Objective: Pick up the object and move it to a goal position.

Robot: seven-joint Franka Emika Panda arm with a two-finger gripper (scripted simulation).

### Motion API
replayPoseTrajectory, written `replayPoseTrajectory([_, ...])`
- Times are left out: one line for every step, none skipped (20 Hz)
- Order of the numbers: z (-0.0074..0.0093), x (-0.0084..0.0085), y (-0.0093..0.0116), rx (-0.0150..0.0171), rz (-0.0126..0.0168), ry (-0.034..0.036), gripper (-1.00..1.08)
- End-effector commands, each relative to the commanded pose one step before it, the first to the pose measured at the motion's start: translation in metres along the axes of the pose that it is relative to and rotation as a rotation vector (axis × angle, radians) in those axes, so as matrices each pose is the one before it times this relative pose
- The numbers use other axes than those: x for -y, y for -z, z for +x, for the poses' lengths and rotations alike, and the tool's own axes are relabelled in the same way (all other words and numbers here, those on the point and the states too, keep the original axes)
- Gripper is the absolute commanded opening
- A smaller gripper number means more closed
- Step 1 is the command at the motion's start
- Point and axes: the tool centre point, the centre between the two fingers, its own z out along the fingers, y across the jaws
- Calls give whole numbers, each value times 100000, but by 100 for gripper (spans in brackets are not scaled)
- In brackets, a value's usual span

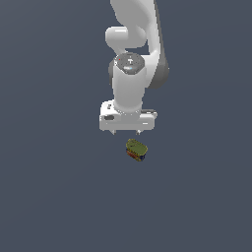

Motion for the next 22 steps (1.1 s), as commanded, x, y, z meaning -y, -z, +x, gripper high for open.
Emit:
replayPoseTrajectory([0,-1,0,0,0,0,100])
replayPoseTrajectory([-2,14,-9,-4,-6,97,100])
replayPoseTrajectory([-5,38,-27,-9,-13,284,100])
replayPoseTrajectory([-8,60,-45,-15,-22,462,100])
replayPoseTrajectory([-11,81,-62,-21,-30,639,100])
replayPoseTrajectory([-14,106,-79,-26,-37,819,100])
replayPoseTrajectory([-16,125,-95,-31,-44,987,100])
replayPoseTrajectory([-15,132,-100,-32,-44,1046,100])
replayPoseTrajectory([-11,107,-82,-26,-35,861,100])
replayPoseTrajectory([-7,80,-63,-19,-26,665,100])
replayPoseTrajectory([-4,55,-44,-13,-17,473,100])
replayPoseTrajectory([-1,31,-26,-7,-9,284,100])
replayPoseTrajectory([0,9,-8,-2,-2,98,100])
replayPoseTrajectory([2,-2,8,2,3,-69,100])
replayPoseTrajectory([-1,-36,22,6,8,-267,100])
replayPoseTrajectory([-3,-19,26,4,4,-301,100])
replayPoseTrajectory([-3,-9,14,1,0,-169,100])
replayPoseTrajectory([0,12,1,0,0,0,100])
replayPoseTrajectory([1,-1,-11,-2,-2,120,100])
replayPoseTrajectory([5,9,-23,-2,0,276,100])
replayPoseTrajectory([9,22,-35,-3,0,437,100])
replayPoseTrajectory([12,25,-46,-3,1,578,100])
